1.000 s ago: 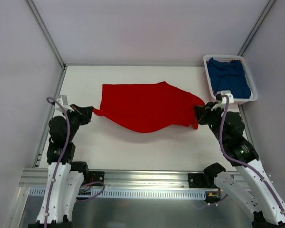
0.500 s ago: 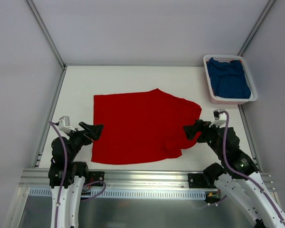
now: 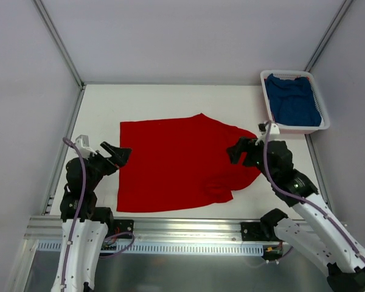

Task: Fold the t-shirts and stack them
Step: Flatten out the tshirt

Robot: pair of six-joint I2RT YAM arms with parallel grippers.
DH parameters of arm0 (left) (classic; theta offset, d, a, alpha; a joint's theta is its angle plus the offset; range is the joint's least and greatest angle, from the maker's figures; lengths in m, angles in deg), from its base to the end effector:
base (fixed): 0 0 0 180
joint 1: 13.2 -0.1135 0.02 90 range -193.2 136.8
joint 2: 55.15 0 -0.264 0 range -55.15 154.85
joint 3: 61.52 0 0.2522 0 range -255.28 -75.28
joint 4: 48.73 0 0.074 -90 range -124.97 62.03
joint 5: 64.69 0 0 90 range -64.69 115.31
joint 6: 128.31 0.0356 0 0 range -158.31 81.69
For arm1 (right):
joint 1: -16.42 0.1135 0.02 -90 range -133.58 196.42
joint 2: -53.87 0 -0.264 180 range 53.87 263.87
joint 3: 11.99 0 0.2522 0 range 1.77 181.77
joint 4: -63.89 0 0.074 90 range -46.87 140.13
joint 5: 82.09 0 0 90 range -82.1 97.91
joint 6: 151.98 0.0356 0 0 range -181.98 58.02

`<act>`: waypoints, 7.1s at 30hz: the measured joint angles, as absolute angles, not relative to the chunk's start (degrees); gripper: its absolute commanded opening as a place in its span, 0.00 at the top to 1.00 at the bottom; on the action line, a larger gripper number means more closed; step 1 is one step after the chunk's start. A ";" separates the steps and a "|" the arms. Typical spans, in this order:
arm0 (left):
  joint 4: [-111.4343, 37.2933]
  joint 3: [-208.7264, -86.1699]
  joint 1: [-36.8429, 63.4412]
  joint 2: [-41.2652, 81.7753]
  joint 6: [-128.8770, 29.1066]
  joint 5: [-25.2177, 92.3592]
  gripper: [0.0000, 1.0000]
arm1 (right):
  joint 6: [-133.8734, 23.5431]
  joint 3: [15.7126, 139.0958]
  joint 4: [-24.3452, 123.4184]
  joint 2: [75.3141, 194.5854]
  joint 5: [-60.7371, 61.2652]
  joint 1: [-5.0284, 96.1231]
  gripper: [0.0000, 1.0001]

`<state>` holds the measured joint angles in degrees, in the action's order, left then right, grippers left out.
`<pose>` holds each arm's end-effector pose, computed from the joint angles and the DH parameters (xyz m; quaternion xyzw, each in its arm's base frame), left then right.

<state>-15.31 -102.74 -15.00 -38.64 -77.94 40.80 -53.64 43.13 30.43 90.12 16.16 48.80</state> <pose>0.1033 -0.0063 0.2775 -0.1838 0.7343 -0.3060 0.5774 0.1306 0.0768 0.3237 -0.1213 0.7810 0.1589 0.5917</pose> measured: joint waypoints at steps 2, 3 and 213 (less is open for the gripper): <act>-18.54 -102.65 -15.00 -34.27 -77.96 40.66 0.01 | -54.47 44.23 31.89 95.17 16.00 48.82 0.14; -20.46 -102.63 -15.00 -31.56 -77.99 40.60 0.01 | -54.93 45.04 32.66 98.14 15.94 48.82 0.14; -13.12 -163.33 -11.75 63.94 -55.17 30.54 1.00 | -60.02 77.87 39.72 165.90 -8.39 17.04 0.45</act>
<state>-13.12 -163.33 -11.75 63.94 -55.17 30.54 -60.02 77.87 39.72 165.90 -8.39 17.04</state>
